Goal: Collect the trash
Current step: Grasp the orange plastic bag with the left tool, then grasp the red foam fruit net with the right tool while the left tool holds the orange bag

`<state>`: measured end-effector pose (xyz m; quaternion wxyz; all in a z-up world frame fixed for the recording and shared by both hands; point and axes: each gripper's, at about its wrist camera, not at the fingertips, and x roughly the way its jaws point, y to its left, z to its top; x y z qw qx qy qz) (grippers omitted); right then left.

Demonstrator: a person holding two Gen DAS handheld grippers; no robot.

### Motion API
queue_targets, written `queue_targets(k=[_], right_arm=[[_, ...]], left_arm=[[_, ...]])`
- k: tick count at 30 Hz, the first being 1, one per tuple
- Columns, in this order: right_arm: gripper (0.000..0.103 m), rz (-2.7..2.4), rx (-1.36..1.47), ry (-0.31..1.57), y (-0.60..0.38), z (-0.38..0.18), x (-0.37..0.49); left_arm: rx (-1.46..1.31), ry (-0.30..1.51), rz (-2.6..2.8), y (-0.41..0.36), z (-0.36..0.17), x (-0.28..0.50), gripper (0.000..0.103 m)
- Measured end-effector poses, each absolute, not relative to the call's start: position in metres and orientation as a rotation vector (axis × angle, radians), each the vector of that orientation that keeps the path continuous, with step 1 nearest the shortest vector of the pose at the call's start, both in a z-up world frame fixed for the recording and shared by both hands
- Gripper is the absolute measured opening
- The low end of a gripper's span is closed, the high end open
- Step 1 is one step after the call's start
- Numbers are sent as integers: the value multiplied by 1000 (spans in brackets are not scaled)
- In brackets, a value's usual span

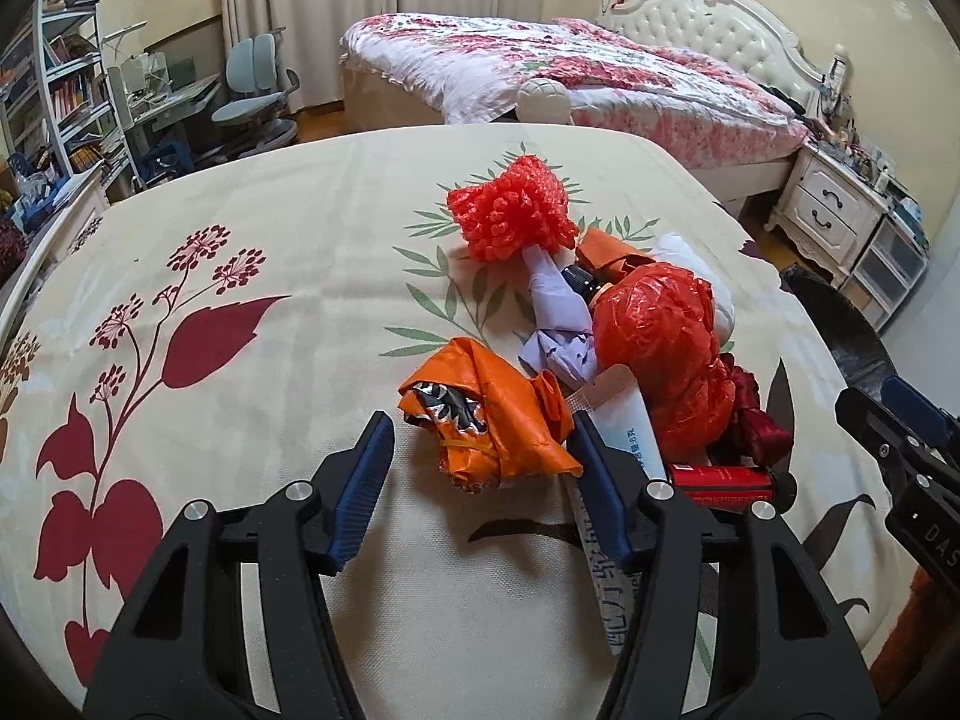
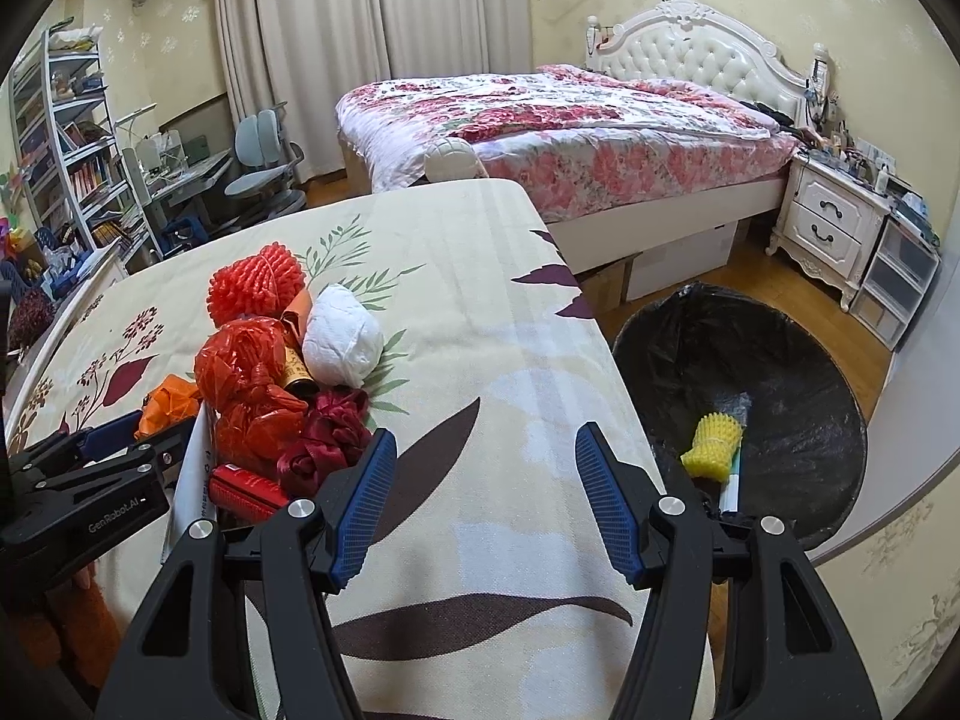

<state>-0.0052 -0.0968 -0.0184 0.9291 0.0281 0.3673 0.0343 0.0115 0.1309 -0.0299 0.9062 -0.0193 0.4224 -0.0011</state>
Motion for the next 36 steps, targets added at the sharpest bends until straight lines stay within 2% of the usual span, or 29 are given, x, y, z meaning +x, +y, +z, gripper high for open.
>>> queue_targets(k=[10,12,21,36], right_arm=[[61,73,78,743,-104,-18,-6],[61,77,77,742,-103,-17,-5],[61,121,55,715,-81,-1,8],[61,273,32,734,11,17,73]], left_arm=[[-35,880,20,130,-35,12,47],[-42,876,7,130,-34,12,39],[-49,832,61,159,-20,7,39],[-45,790,233,255,-7,16,39]])
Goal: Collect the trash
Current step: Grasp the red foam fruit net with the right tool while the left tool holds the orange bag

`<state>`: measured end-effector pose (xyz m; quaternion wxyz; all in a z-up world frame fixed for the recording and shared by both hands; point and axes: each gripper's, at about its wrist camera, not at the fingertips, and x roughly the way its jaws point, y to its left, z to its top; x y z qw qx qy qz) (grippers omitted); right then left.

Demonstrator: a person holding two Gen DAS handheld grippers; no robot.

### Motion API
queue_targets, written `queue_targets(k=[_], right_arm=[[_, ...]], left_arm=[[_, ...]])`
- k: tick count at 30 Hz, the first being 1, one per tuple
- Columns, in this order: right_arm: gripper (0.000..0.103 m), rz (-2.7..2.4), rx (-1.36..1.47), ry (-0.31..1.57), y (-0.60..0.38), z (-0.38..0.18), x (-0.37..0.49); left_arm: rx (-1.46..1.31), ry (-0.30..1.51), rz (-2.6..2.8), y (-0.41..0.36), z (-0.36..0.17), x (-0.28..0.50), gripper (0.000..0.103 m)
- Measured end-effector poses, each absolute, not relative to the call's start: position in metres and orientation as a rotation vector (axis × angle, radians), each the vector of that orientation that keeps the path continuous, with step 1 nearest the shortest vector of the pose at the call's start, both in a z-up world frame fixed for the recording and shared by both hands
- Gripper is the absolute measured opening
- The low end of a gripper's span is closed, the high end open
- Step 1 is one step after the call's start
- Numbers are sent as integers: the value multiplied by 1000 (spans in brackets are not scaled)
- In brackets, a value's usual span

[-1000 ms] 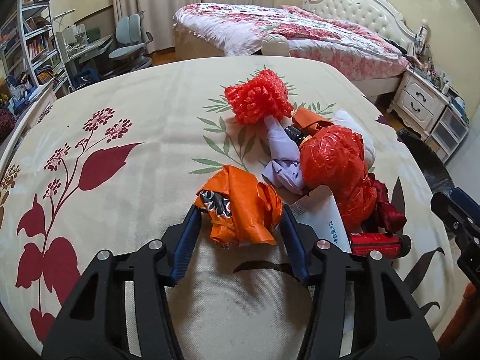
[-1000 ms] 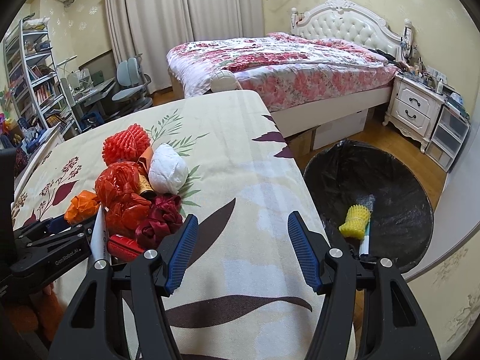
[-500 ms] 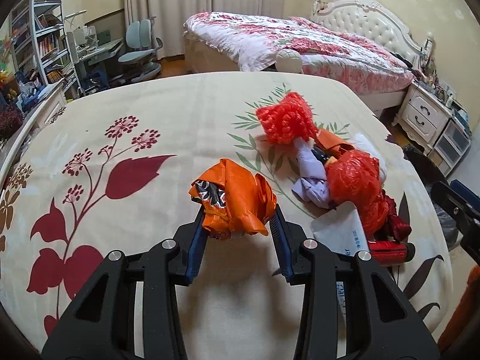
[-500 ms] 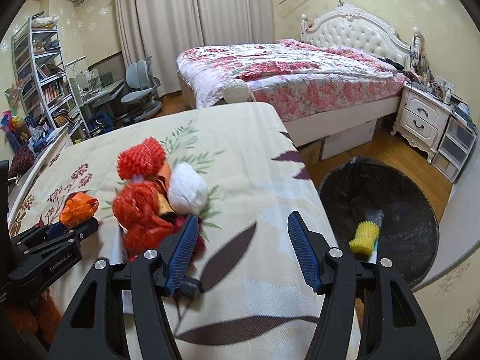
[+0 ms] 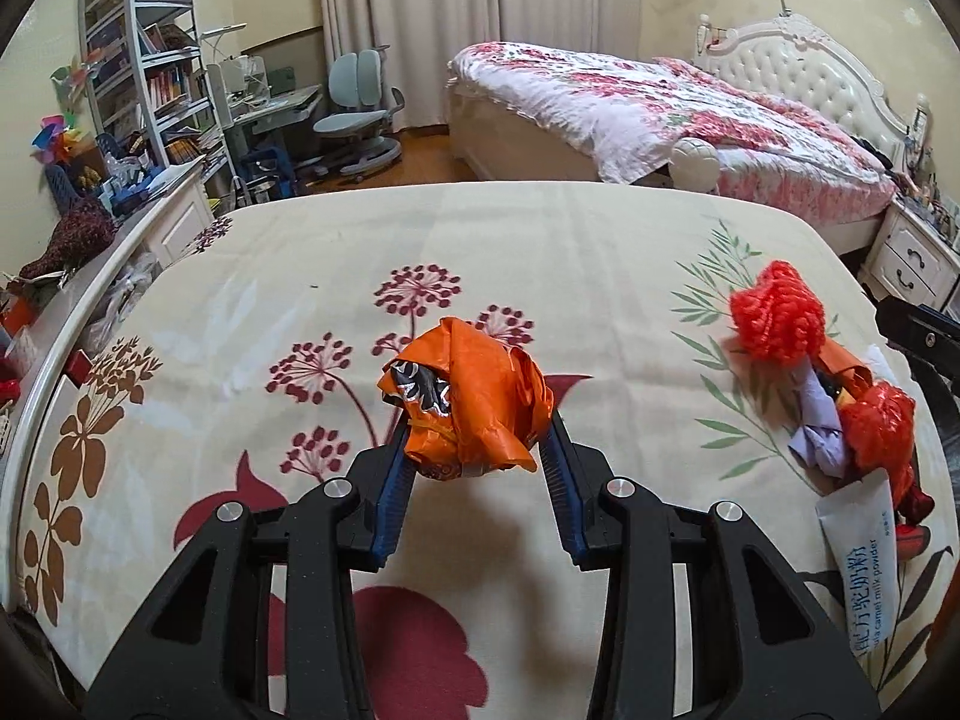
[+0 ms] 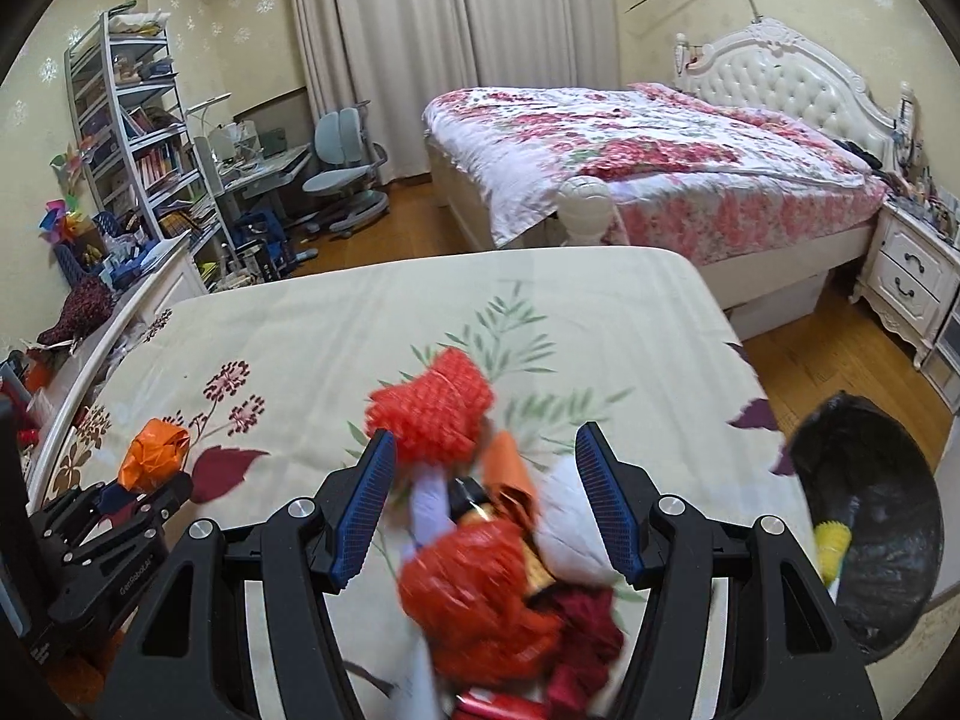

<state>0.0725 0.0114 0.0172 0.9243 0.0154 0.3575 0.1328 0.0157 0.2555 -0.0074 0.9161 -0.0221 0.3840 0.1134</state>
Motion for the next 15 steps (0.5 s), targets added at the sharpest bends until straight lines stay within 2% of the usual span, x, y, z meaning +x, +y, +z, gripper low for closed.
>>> queue_targets(k=[14,15], right_arm=[[61,225,23,909,52,-15,131],[55,224,25,923,53,-17,133]], left_arm=[[-141,770,267,310,0,21,39],[-147,772,264,311,-1,22,39]])
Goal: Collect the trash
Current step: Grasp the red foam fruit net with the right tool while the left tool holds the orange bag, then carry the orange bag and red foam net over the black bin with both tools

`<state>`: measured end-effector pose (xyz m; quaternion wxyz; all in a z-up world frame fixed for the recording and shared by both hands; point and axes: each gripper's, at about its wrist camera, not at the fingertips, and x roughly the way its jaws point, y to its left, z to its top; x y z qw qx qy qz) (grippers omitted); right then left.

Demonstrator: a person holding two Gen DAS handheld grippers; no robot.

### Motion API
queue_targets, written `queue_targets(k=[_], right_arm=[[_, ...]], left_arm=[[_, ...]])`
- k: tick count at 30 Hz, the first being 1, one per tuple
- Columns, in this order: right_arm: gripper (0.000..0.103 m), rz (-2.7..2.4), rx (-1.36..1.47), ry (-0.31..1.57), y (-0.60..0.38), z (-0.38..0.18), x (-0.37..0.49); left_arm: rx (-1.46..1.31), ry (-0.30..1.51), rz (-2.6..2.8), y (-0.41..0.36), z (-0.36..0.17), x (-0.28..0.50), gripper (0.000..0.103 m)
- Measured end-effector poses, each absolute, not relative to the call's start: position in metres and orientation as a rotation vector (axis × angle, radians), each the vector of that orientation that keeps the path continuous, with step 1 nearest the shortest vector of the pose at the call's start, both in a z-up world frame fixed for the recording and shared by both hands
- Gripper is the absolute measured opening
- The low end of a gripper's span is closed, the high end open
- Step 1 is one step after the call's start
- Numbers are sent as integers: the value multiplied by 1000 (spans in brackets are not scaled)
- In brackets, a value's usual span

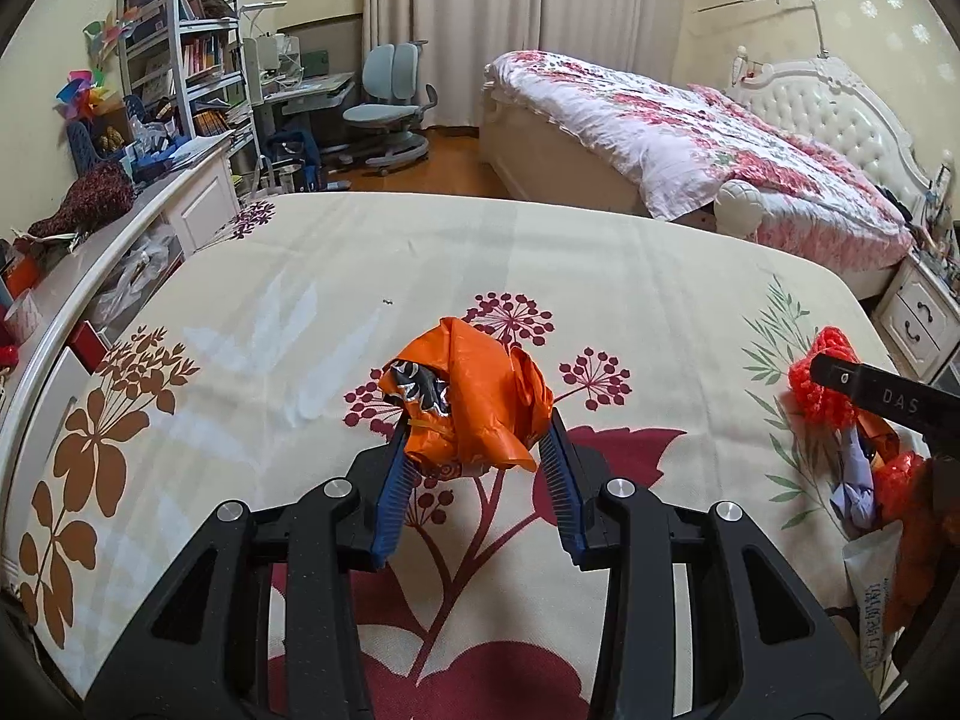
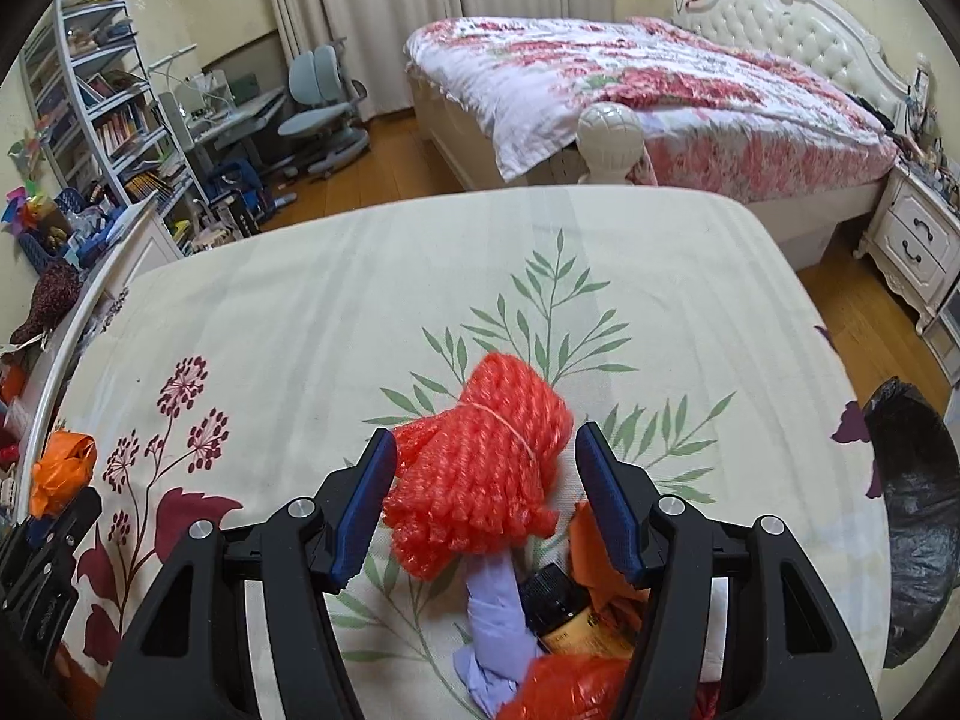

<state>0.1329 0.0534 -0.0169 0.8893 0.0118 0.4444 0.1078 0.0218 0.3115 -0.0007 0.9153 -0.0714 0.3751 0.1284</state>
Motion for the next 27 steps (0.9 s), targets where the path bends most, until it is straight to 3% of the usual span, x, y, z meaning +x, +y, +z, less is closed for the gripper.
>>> queue_targets(k=[5,8,27], right_arm=[[46,229,7,930,59,-15,133],[32,236,8,912,59,-11,130],[29,273,72,740,19,40,91]], left_arm=[[-162,778,253,313,-6,24,39],[-163,781,249,311,-7,25,39],[-145,711,187,263,25,13,39]])
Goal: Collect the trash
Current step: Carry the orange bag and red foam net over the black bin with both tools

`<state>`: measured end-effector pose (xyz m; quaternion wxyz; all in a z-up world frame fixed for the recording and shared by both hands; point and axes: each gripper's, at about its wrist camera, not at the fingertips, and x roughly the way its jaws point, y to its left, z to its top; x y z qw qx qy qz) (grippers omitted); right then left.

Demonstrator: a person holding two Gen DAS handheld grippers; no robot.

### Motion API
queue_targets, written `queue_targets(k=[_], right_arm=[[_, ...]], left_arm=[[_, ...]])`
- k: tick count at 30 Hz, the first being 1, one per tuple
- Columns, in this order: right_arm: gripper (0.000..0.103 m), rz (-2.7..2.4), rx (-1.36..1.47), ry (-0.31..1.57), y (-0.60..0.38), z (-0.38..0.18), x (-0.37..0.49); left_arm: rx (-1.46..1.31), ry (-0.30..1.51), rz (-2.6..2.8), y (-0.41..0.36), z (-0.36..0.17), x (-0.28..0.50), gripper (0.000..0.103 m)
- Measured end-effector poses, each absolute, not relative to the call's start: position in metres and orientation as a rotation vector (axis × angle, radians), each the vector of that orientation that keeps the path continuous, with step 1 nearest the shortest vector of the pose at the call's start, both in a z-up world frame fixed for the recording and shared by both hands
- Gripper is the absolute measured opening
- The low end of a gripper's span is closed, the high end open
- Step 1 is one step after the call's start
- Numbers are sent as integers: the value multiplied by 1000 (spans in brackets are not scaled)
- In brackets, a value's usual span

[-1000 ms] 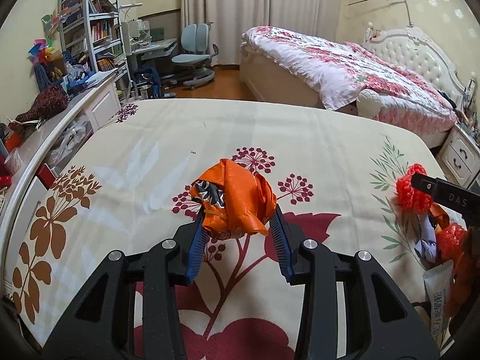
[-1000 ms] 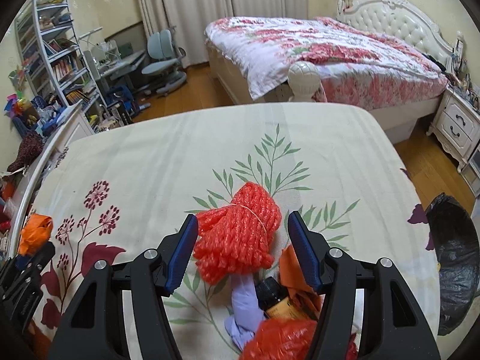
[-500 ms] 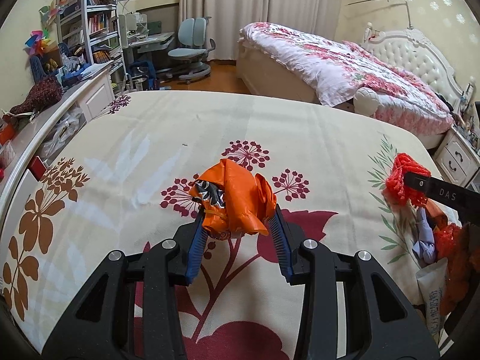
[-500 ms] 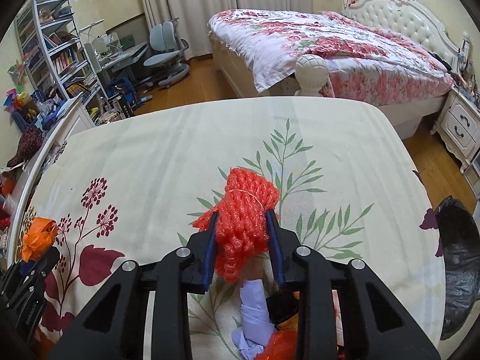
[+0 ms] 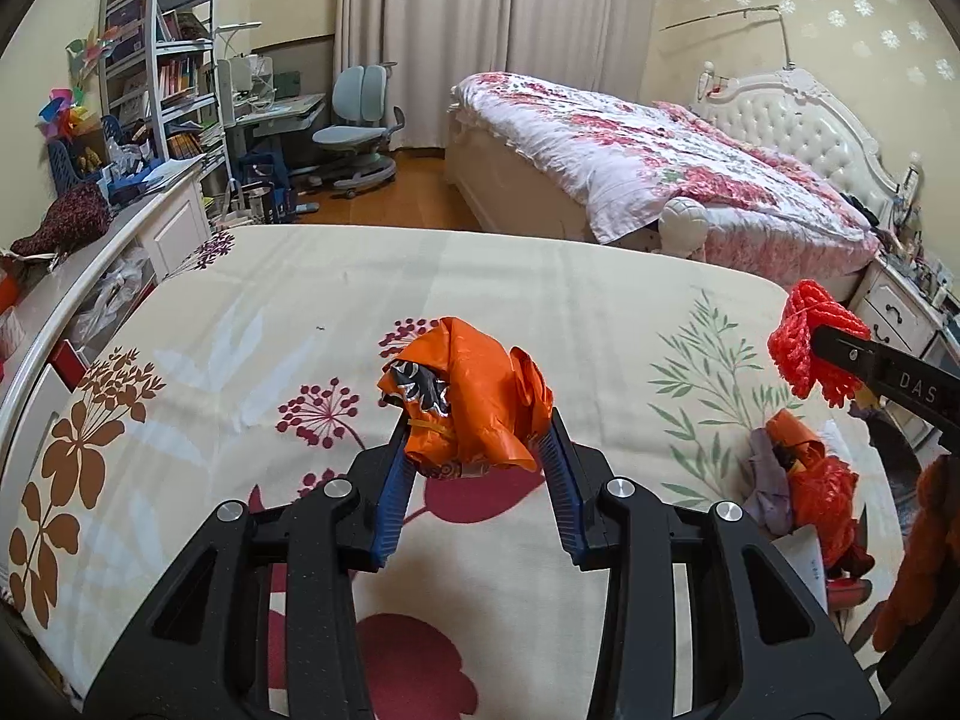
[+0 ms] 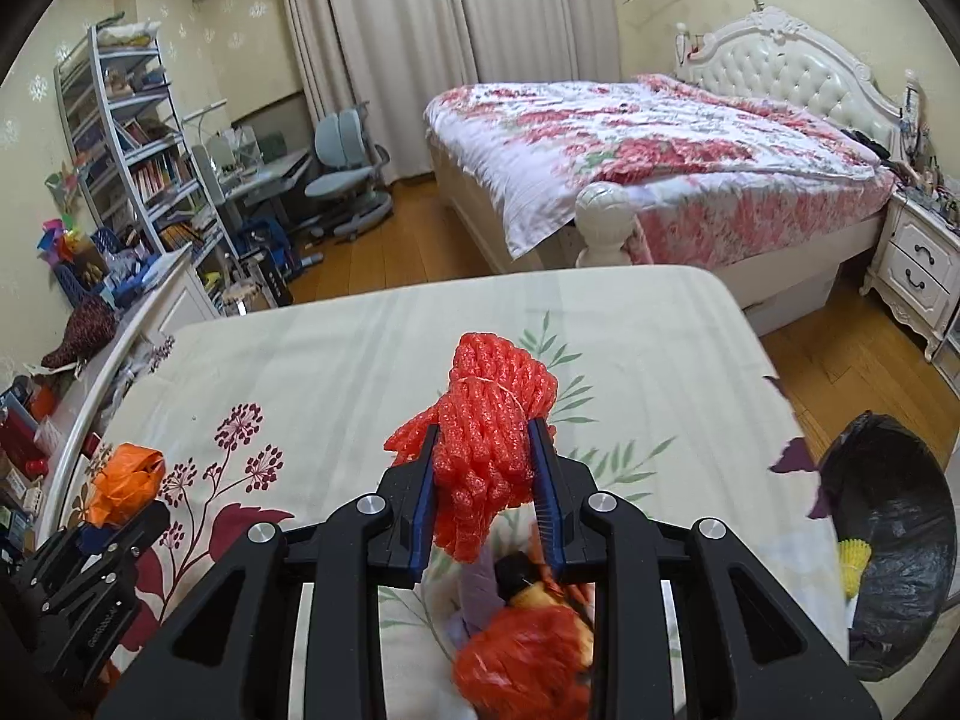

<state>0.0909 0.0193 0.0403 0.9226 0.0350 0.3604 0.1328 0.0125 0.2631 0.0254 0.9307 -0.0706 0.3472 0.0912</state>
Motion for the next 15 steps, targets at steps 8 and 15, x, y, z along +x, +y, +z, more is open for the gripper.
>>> queue_targets(k=[8,15], right_arm=[[29,191,59,669,-38,53,52],[29,83,70,652,-102,47,23]], left_arm=[[-112,672,82,205,40,1,39],[-64,668,-47,136,43,-3,39]])
